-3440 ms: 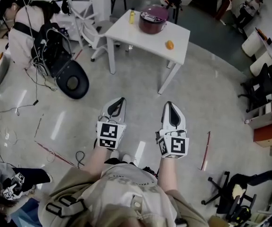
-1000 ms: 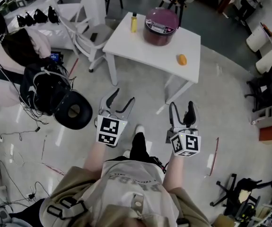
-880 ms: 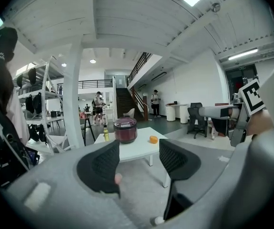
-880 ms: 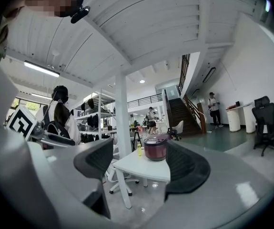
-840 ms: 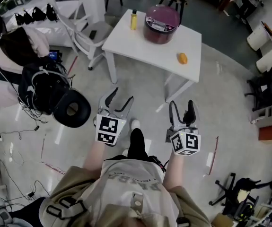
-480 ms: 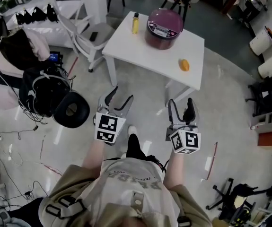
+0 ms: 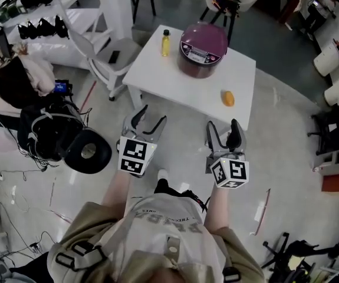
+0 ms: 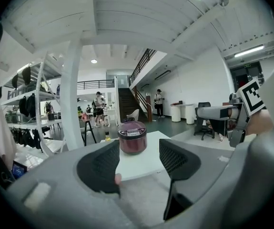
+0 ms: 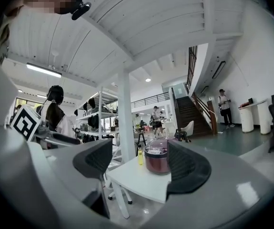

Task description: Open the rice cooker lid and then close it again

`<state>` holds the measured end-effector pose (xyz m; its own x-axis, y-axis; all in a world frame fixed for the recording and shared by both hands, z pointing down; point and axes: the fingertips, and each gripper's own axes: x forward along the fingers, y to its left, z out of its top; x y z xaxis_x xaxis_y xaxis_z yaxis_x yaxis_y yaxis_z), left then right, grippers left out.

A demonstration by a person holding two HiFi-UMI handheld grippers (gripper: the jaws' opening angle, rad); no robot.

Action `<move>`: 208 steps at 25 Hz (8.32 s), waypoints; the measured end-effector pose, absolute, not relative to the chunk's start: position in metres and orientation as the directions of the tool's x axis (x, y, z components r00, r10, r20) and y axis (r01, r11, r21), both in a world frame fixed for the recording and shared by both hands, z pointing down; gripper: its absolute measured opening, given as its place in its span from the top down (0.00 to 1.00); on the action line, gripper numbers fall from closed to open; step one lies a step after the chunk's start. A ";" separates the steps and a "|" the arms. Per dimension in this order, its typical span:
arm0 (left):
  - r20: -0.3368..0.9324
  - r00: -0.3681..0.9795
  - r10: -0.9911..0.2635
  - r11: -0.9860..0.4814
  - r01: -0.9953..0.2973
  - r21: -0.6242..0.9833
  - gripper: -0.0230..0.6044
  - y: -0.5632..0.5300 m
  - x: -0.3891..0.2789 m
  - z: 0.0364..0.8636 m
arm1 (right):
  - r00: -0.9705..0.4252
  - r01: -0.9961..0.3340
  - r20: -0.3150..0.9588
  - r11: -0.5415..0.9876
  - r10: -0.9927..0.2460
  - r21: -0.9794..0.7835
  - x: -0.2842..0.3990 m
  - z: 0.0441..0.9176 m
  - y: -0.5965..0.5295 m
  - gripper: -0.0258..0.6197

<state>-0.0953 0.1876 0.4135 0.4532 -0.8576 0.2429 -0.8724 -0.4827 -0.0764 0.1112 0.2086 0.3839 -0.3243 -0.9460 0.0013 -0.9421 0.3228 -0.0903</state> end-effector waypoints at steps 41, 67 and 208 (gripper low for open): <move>0.304 0.478 -0.824 -0.528 -0.843 -0.106 0.50 -0.016 -0.063 0.447 | -0.384 -0.923 0.085 0.378 -0.919 -0.076 0.124 0.423 0.016 0.40; 0.389 0.638 -0.665 -0.729 -0.666 -0.155 0.46 -0.192 -0.041 0.465 | -0.436 -0.897 0.212 0.442 -0.875 -0.018 0.095 0.438 -0.136 0.38; 0.847 0.452 -0.279 -0.873 0.248 -0.420 0.11 -0.194 0.049 0.569 | -0.524 -0.595 0.685 0.793 -0.506 0.131 0.060 0.537 -0.177 0.25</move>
